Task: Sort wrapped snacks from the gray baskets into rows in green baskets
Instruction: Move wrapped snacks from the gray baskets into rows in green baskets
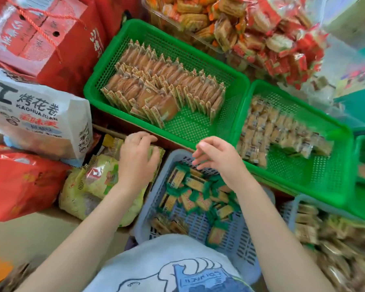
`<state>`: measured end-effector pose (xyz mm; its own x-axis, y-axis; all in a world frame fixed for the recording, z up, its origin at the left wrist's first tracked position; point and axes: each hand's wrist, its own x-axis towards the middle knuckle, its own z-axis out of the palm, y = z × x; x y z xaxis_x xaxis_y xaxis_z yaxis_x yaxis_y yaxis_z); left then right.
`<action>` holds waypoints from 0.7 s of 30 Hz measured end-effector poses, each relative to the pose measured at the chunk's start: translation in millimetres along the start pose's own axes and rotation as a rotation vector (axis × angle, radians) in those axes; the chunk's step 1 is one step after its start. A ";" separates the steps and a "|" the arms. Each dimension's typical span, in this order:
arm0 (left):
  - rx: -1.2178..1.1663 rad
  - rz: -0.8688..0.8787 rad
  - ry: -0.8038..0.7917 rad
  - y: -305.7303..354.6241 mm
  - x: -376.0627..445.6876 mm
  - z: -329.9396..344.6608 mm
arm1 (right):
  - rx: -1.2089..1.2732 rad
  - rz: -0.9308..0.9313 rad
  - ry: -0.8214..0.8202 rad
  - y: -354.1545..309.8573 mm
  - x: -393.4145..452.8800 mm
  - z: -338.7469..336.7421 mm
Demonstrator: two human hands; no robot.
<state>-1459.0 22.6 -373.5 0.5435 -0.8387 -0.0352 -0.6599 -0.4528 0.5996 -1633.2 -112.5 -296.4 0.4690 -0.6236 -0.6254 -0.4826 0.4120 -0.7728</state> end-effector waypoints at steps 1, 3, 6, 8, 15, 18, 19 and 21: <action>0.000 0.000 -0.066 4.8 -12.3 7.8 | -0.004 0.054 0.025 16.4 -10.0 -6.4; 0.060 0.026 -0.202 9.7 -38.2 25.0 | -0.065 0.206 0.107 53.6 -20.7 -15.0; 0.291 0.055 -0.298 1.6 -74.8 49.4 | -0.218 0.415 0.241 109.1 -21.5 -19.6; 0.376 0.009 -0.335 -9.3 -92.1 56.8 | -0.393 0.359 0.270 137.6 -13.1 -16.5; 0.304 0.028 -0.380 -35.9 -102.7 59.0 | -0.991 0.233 0.029 195.5 43.9 8.5; 0.326 0.033 -0.375 -36.1 -105.0 60.4 | -1.154 0.238 0.066 206.6 45.4 8.2; 0.344 0.034 -0.373 -36.9 -105.9 61.0 | -1.162 0.229 0.089 209.0 43.7 8.5; 0.363 0.022 -0.378 -36.6 -106.5 61.6 | -1.107 0.248 0.097 210.5 36.7 7.5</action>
<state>-1524.7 109.9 -441.0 0.3463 -0.8697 -0.3518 -0.8431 -0.4530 0.2899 -1712.0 -43.7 -482.9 0.2338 -0.6753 -0.6995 -0.9645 -0.2517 -0.0794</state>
